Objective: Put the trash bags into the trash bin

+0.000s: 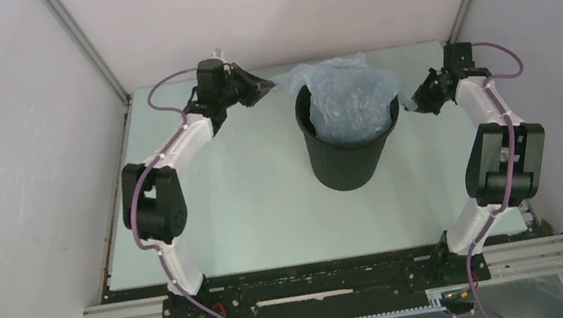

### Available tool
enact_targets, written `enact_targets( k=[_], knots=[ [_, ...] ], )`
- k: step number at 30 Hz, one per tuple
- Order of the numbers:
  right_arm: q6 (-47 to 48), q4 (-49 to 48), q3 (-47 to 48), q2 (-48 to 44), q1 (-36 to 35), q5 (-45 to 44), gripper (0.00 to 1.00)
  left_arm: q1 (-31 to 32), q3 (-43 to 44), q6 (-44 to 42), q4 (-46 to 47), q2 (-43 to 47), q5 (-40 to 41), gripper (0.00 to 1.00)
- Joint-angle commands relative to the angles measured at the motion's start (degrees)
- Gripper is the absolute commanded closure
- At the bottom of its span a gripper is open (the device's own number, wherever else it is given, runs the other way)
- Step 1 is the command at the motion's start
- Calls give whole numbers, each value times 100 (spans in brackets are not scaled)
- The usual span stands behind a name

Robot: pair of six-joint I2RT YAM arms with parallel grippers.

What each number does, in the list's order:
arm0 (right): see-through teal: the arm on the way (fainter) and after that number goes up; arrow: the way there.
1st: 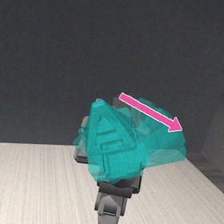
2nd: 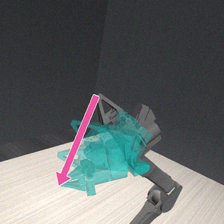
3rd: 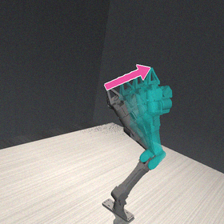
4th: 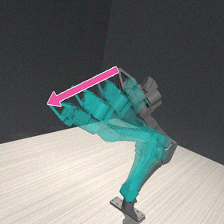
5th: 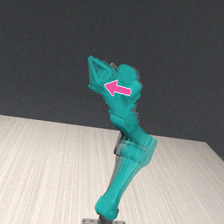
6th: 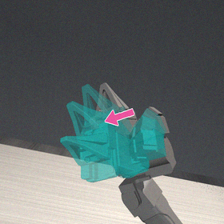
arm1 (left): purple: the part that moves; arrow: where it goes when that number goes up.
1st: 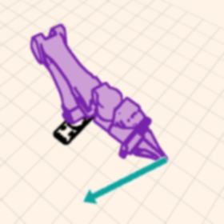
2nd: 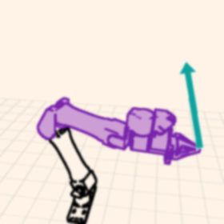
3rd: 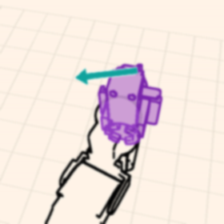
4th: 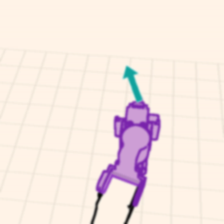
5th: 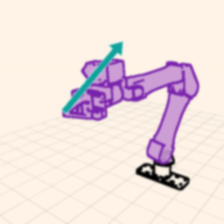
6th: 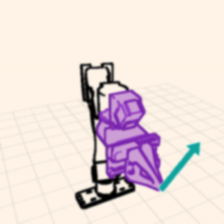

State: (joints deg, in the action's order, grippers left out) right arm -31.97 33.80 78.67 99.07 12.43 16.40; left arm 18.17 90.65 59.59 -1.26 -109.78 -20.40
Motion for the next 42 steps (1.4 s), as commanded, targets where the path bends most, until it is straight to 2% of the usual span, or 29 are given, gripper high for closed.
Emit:
enact_targets(
  k=[1,3,7,10,14,18,19,22,24,28,29,31,33,35,37,40,42],
  knots=[
    [128,288,-257,-453,41,569,100,-29,-965,219,92,1044,-436,100],
    [110,423,-265,-749,41,935,100,-33,-1250,409,262,1472,-674,100],
    [3,698,-272,-1454,14,1119,80,19,-1418,463,14,2091,-800,96],
    [226,976,-268,-1864,63,942,72,-54,-1732,413,-80,2288,-971,92],
    [656,1302,-299,-2148,109,137,67,-154,-1641,-405,-1008,2243,-988,93],
    [868,1262,-409,-2090,207,-48,63,-156,-1587,-1159,-1502,2165,-934,94],
    [899,1222,-455,-2042,215,-105,64,-156,-1667,-1278,-1496,2177,-850,94],
    [914,981,-633,-1835,243,-203,86,-159,-1806,-1643,-1485,1969,-637,95],
    [919,760,-664,-1613,260,-40,99,-156,-1605,-1780,-1632,1607,-639,96],
    [757,941,-370,-1433,246,275,100,-130,-1098,-1790,-1812,1157,-646,90],
    [742,978,-352,-1578,236,290,95,-130,-1014,-1838,-1949,1168,-545,89],
    [748,1093,-341,-1864,232,223,80,-150,-942,-1907,-2216,1347,-365,79],
    [754,1362,-277,-2136,295,-9,64,-200,-957,-1926,-2474,1733,-188,59],
    [742,1588,-250,-2351,384,81,49,-287,-1023,-1821,-2658,2132,-68,32],
    [648,1817,-119,-2484,448,144,36,-381,-1153,-1583,-2694,2534,-124,17],
    [325,2162,299,-2598,478,244,26,-428,-1173,-1137,-2694,2964,-298,6],
    [1,2359,637,-2625,526,470,23,-433,-1173,-840,-2696,3177,-320,4]
  ],
)
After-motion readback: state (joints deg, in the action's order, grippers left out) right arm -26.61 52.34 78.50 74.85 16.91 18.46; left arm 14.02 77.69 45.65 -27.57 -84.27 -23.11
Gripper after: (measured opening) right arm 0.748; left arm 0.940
